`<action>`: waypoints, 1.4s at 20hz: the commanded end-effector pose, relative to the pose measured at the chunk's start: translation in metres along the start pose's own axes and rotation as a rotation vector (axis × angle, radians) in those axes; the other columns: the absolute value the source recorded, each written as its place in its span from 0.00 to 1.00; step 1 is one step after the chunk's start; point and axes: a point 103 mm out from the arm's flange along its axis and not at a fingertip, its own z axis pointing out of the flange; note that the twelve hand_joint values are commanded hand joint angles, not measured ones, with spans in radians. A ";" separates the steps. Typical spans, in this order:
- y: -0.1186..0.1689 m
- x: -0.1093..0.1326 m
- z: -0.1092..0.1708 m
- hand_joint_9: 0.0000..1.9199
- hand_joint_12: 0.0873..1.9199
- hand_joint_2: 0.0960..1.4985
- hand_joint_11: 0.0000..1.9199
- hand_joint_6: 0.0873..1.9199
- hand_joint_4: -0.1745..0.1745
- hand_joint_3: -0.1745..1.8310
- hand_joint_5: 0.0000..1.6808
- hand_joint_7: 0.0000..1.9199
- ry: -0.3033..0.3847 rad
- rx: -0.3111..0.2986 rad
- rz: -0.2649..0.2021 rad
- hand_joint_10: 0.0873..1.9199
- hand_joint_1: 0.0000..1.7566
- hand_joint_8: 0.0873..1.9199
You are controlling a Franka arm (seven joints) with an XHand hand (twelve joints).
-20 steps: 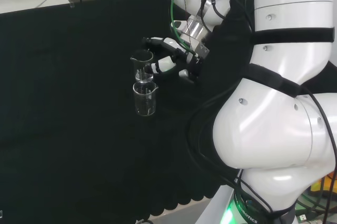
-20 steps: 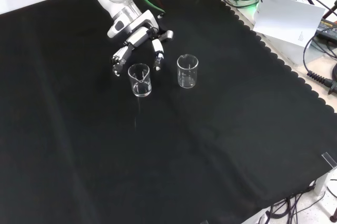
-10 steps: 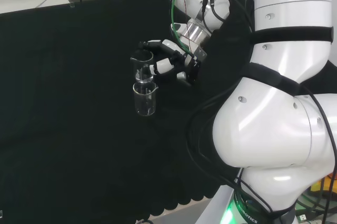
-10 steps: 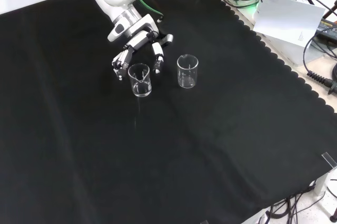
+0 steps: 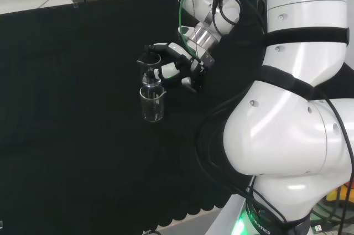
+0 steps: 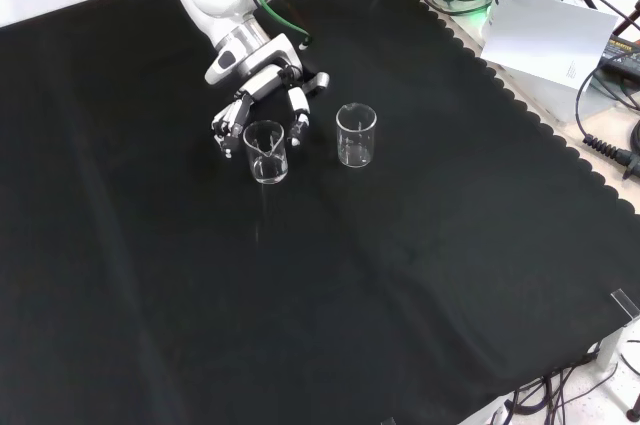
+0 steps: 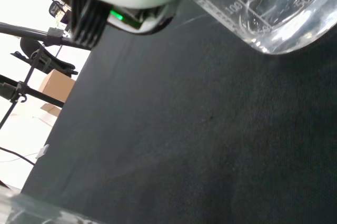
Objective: Pick up the beaker on the right.
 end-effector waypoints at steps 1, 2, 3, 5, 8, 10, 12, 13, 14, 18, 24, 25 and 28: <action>0.000 -0.005 0.000 0.22 0.69 0.29 0.00 0.02 0.50 0.44 0.29 0.16 0.005 0.005 0.000 0.26 0.60 0.33; 0.001 -0.004 0.001 0.22 0.69 0.29 0.00 0.02 0.50 0.44 0.28 0.16 0.009 0.004 0.003 0.26 0.60 0.33; 0.003 -0.003 0.003 0.22 0.69 0.29 0.00 0.02 0.50 0.44 0.28 0.16 0.013 0.000 0.007 0.26 0.60 0.33; 0.008 -0.001 0.009 0.22 0.69 0.29 0.00 0.02 0.50 0.44 0.28 0.16 0.028 -0.014 0.009 0.26 0.60 0.33; 0.012 0.000 0.015 0.22 0.70 0.29 0.00 0.02 0.50 0.44 0.28 0.16 0.044 -0.029 0.006 0.26 0.60 0.33; 0.014 0.001 0.018 0.22 0.70 0.29 0.00 0.03 0.50 0.44 0.28 0.16 0.050 -0.032 -0.002 0.26 0.60 0.33; 0.015 0.000 0.019 0.23 0.70 0.29 0.01 0.03 0.50 0.44 0.28 0.16 0.053 -0.030 -0.004 0.27 0.60 0.33; 0.016 0.001 0.020 0.23 0.70 0.29 0.01 0.03 0.50 0.44 0.29 0.16 0.054 -0.027 -0.003 0.27 0.60 0.33; 0.015 0.000 0.019 0.23 0.70 0.29 0.01 0.03 0.50 0.44 0.29 0.17 0.057 -0.030 -0.002 0.27 0.60 0.33; 0.015 -0.003 0.019 0.23 0.70 0.29 0.01 0.03 0.50 0.45 0.29 0.17 0.072 -0.045 0.006 0.27 0.60 0.34; 0.015 -0.004 0.013 0.35 0.68 0.33 0.11 0.39 0.55 0.44 0.42 0.30 0.085 -0.089 0.016 0.26 0.61 0.36; 0.015 -0.003 0.011 0.41 0.66 0.39 0.19 0.43 0.52 0.41 0.51 0.35 0.070 -0.103 0.021 0.27 0.63 0.38; 0.015 0.002 0.006 0.59 0.46 0.47 0.49 0.44 0.43 0.35 0.65 0.56 -0.019 -0.170 0.063 0.28 0.73 0.42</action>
